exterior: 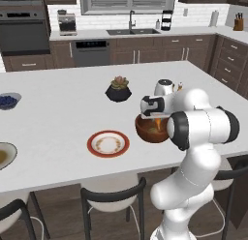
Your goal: Pick the chicken drumstick and potato from their plates and place them in the bowl. Then put the bowl in the fridge.
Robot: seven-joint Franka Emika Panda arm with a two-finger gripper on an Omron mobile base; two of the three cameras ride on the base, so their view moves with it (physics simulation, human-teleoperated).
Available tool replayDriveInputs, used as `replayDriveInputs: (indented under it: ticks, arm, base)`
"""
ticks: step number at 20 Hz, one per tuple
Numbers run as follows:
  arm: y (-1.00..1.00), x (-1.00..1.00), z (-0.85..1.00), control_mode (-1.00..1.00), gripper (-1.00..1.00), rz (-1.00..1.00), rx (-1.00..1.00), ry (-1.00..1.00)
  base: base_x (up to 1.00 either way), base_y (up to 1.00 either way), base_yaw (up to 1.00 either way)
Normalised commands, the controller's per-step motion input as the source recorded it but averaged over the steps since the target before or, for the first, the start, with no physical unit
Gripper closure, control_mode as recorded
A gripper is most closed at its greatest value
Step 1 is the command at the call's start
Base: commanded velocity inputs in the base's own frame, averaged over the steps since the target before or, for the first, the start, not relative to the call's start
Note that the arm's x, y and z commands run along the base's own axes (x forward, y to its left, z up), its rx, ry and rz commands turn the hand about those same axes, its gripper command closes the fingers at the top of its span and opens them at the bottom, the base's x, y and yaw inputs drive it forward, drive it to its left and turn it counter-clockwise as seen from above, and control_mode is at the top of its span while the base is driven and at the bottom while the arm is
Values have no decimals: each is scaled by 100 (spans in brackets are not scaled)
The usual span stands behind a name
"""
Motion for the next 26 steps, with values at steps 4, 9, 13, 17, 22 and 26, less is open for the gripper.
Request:
replayDriveInputs:
  ticks: [4, 9, 13, 17, 22, 26]
  arm:
    - [0, 0, 0, -100, -100, -2, 0, 0]
    - [0, 2, 0, -100, -100, 0, 0, 0]
    - [0, 18, 0, -100, -100, 0, 0, 0]
    - [-4, 13, 0, -100, -100, 0, 0, 0]
    - [-18, -33, 17, -100, -100, -4, 0, 0]
    - [-30, -93, 37, -100, -100, -11, 2, 0]
  base:
    - [0, 0, 0]
    - [0, 0, 0]
    - [0, 0, 0]
    - [0, 0, 0]
    - [0, 0, 0]
    - [0, 0, 0]
